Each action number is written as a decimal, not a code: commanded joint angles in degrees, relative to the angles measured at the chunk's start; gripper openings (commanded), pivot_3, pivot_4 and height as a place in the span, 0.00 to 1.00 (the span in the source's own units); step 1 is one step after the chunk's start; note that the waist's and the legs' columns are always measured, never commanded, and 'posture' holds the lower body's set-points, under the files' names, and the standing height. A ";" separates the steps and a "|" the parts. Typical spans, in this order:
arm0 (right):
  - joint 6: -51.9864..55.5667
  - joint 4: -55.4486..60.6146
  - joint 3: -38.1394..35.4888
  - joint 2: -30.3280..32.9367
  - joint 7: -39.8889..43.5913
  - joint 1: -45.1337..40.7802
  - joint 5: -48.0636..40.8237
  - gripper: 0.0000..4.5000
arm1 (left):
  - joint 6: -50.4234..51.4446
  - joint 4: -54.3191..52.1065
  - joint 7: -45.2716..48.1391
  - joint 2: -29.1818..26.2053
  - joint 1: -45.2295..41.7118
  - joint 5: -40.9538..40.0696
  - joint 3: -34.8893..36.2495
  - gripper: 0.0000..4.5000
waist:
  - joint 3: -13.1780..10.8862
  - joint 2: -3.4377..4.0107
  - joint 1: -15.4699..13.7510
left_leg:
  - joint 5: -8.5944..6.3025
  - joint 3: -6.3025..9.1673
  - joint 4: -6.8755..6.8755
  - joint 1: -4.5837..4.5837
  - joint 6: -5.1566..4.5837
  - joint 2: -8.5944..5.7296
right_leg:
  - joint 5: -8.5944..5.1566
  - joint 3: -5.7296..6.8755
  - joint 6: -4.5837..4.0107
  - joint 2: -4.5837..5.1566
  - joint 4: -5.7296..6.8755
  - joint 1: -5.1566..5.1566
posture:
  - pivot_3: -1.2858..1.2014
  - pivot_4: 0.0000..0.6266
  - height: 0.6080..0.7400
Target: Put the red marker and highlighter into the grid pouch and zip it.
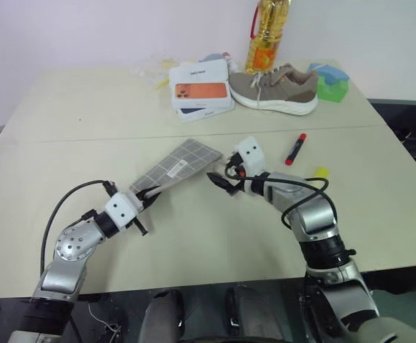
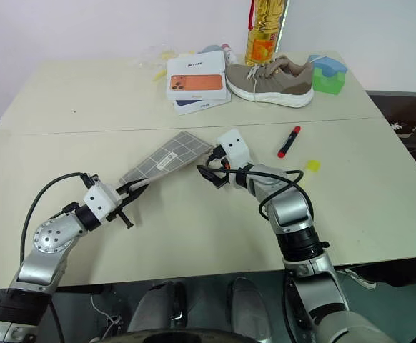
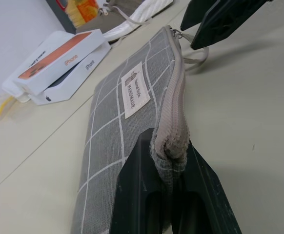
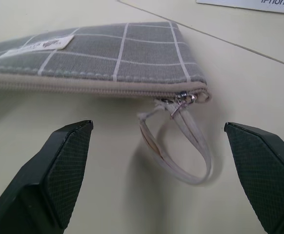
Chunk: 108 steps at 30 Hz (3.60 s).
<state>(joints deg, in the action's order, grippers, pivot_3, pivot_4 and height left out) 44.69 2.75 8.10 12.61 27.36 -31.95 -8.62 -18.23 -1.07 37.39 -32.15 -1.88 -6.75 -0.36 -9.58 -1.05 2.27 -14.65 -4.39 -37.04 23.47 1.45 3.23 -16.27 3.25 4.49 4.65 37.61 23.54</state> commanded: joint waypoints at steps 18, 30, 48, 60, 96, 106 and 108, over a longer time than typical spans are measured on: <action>-3.25 5.17 8.11 2.55 1.42 -2.37 3.18 0.00 | 1.85 -2.82 -1.49 4.06 -1.91 2.66 -2.43 0.00 | 0.00 0.00 -0.20 | 0.00 0.00 0.00 0.01 0.00 -0.03 | 0.00 0.00 0.00 0.01 -0.02 0.00 | 0.52 0.24 1.00; -4.58 17.78 19.66 7.13 11.21 -4.27 5.22 0.00 | 5.09 -0.64 -4.83 9.80 -6.98 6.69 -5.91 0.00 | 0.01 -0.02 -0.87 | 0.00 0.03 -0.02 0.01 0.00 -0.21 | 0.00 0.01 0.00 0.01 -0.02 -0.01 | 0.52 0.24 1.00; -5.74 14.80 17.44 10.58 12.64 -4.03 8.41 0.00 | 10.39 -5.90 -2.08 11.13 -6.30 -1.28 -3.30 0.00 | 0.01 -0.04 -1.48 | 0.00 0.04 -0.07 0.01 -0.01 -0.24 | 0.00 0.02 0.00 0.01 -0.04 -0.07 | 0.52 0.24 1.00; -7.16 12.49 15.92 12.59 12.67 -3.12 9.19 0.00 | 11.39 -5.95 -1.70 9.58 -6.86 -1.79 -2.49 0.00 | 0.00 -0.04 -1.46 | 0.00 0.02 -0.07 0.01 -0.01 -0.25 | 0.00 0.01 0.00 0.01 -0.06 -0.07 | 0.52 0.24 1.00; 10.34 23.50 -3.72 12.65 10.04 0.96 5.02 0.86 | 9.71 0.42 -6.38 15.80 -10.56 2.83 -4.89 0.00 | 0.00 -0.05 -1.73 | 0.00 0.05 -0.12 0.02 -0.01 -0.28 | 0.00 0.02 0.00 0.05 -0.09 -0.14 | 0.52 0.24 1.00; 15.92 1.51 -23.23 4.56 -18.77 -5.83 11.43 0.99 | 9.14 2.25 -6.91 17.86 -11.74 3.46 -6.22 0.00 | 0.00 -0.02 -1.58 | 0.01 -0.05 -0.06 0.01 -0.01 -0.29 | 0.00 0.01 0.00 0.00 -0.08 -0.10 | 0.52 0.24 1.00; 13.73 -4.94 -23.56 4.62 -23.90 -7.95 13.18 0.99 | 9.07 2.37 -7.14 18.19 -12.00 3.55 -6.17 0.00 | 0.00 -0.01 -1.48 | 0.01 -0.08 -0.06 0.02 -0.01 -0.31 | 0.01 0.01 0.00 0.01 -0.08 -0.10 | 0.52 0.24 1.00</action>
<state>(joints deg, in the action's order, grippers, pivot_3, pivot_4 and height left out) 60.92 0.45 -14.34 16.81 7.70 -37.28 2.71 -8.11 2.25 30.72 -14.36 -13.08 -3.07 -6.10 -9.58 -1.07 0.79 -14.64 -4.48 -37.11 23.49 1.44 2.92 -16.27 3.25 4.49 4.66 37.53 23.45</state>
